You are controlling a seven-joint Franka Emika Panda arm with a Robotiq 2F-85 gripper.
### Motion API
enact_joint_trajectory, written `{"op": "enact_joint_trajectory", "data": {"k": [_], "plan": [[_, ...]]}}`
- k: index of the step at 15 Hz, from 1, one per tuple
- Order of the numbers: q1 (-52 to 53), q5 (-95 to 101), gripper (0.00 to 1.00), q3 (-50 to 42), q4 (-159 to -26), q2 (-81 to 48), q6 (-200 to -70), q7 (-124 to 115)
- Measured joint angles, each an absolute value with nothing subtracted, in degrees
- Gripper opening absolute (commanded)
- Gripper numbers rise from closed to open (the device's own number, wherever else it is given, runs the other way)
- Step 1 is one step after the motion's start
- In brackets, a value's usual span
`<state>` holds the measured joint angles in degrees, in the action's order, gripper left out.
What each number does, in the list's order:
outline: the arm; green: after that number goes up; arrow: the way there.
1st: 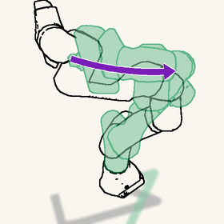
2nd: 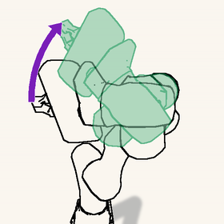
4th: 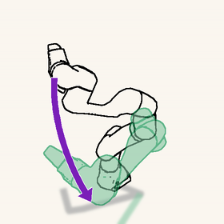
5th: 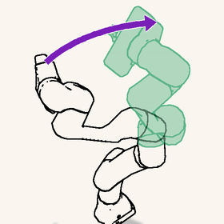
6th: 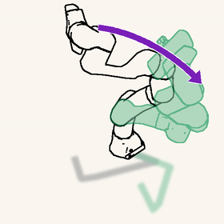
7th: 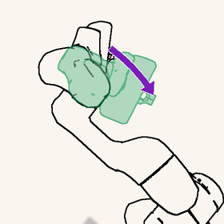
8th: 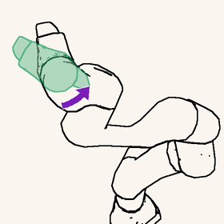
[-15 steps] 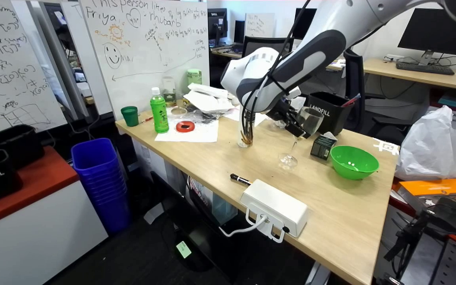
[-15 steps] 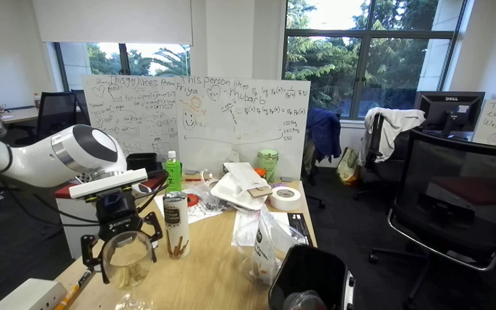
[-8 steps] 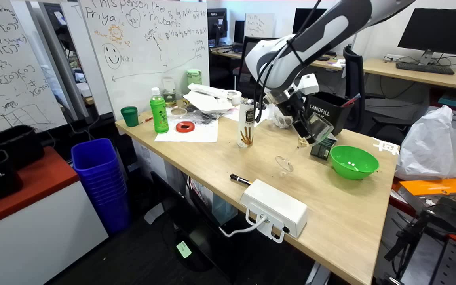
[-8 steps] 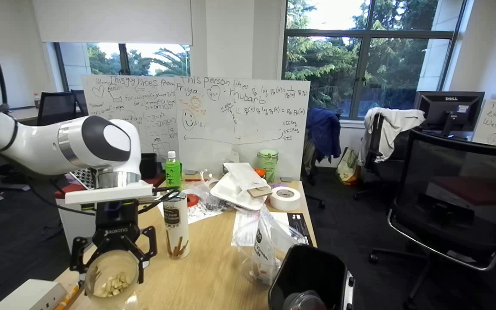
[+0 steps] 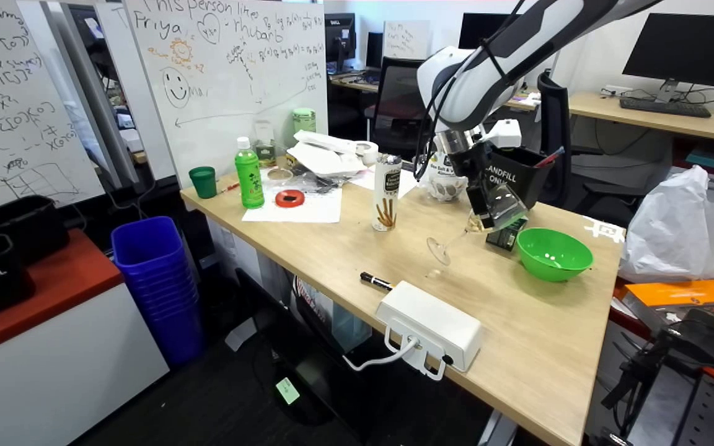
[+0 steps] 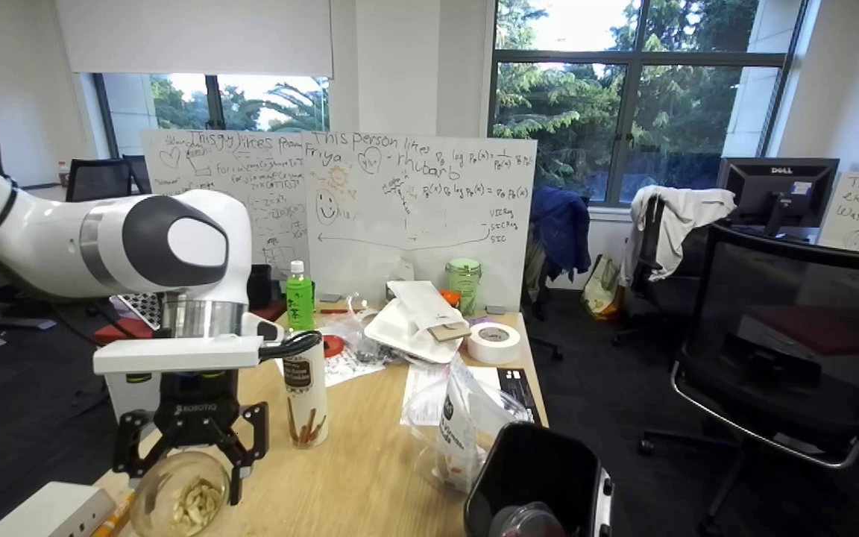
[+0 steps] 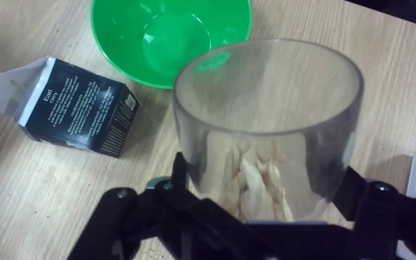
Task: Pick the cup and pour its contents into the green bowl
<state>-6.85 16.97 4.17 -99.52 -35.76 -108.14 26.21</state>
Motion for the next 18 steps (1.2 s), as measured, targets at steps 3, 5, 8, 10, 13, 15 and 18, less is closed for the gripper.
{"op": "enact_joint_trajectory", "data": {"k": [3, 5, 8, 10, 13, 15, 18], "plan": [[-6.61, 16.97, 0.89, 4.06, -99.42, -35.92, -108.13, 26.20], [-6.61, 16.97, 0.89, 4.01, -99.40, -35.93, -108.13, 26.20], [-6.61, 16.97, 0.64, 4.00, -99.38, -35.94, -108.13, 26.20], [-6.58, 16.97, 0.64, 3.96, -99.38, -36.02, -108.26, 26.20], [-6.94, 16.96, 0.64, 3.23, -99.37, -35.94, -109.44, 27.55], [-7.91, 16.94, 0.64, 2.40, -99.37, -35.76, -110.77, 30.09], [-10.66, 16.21, 0.64, 1.83, -99.53, -35.42, -112.54, 36.51]]}}
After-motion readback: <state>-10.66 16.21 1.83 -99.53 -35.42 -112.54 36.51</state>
